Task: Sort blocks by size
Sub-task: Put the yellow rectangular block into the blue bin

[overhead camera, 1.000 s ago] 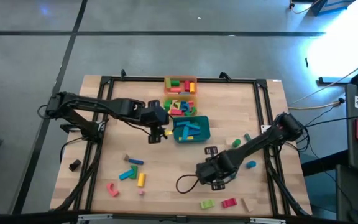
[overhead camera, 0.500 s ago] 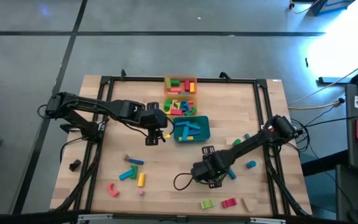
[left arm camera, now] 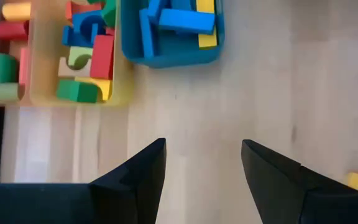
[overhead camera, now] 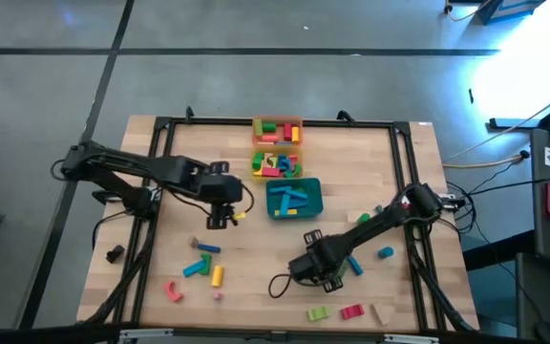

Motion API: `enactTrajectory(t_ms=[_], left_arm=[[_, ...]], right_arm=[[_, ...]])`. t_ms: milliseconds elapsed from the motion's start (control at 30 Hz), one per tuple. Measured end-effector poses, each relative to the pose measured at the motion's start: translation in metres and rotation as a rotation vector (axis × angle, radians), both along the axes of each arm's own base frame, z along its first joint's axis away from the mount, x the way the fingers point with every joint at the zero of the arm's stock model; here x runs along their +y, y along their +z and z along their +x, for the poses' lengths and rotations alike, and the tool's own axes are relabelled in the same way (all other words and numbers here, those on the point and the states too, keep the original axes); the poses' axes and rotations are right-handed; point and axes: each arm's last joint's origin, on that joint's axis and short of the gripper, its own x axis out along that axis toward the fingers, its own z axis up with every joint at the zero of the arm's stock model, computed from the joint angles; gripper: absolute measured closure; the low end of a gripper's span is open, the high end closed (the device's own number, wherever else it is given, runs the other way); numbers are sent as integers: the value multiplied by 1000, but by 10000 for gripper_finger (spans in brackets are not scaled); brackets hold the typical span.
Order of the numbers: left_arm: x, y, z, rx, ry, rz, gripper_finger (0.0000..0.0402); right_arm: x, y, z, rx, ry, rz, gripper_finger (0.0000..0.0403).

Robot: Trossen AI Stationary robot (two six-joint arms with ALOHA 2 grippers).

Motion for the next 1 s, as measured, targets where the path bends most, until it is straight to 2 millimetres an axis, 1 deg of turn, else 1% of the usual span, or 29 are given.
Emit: enactTrajectory(t_ms=[133,200,300,400,567,667,767,867,1000], left_arm=[[-7,19,-25,-77,52,-60,208],[-10,23,-38,-111,84,-97,208],[-13,23,-55,-132,149,-155,208],[-15,20,-73,-117,219,-202,208],[-20,9,-93,-45,355,-259,208],[-24,0,-98,8,452,-309,208],[-29,-11,-101,63,535,-371,208],[-32,-19,-104,107,607,-403,208],[-35,-26,-107,134,666,-422,208]], right_arm=[[-6,0,3,-1,-15,2,270],[-10,2,4,-2,-24,3,300],[-17,7,10,-2,-41,-7,300],[-27,17,19,-9,-36,-7,300],[-46,45,33,-23,-43,-60,300],[-59,63,40,-48,-15,-139,300],[-74,77,50,-108,23,-214,297],[-93,83,57,-134,38,-280,289],[-120,84,61,-133,10,-342,286]])
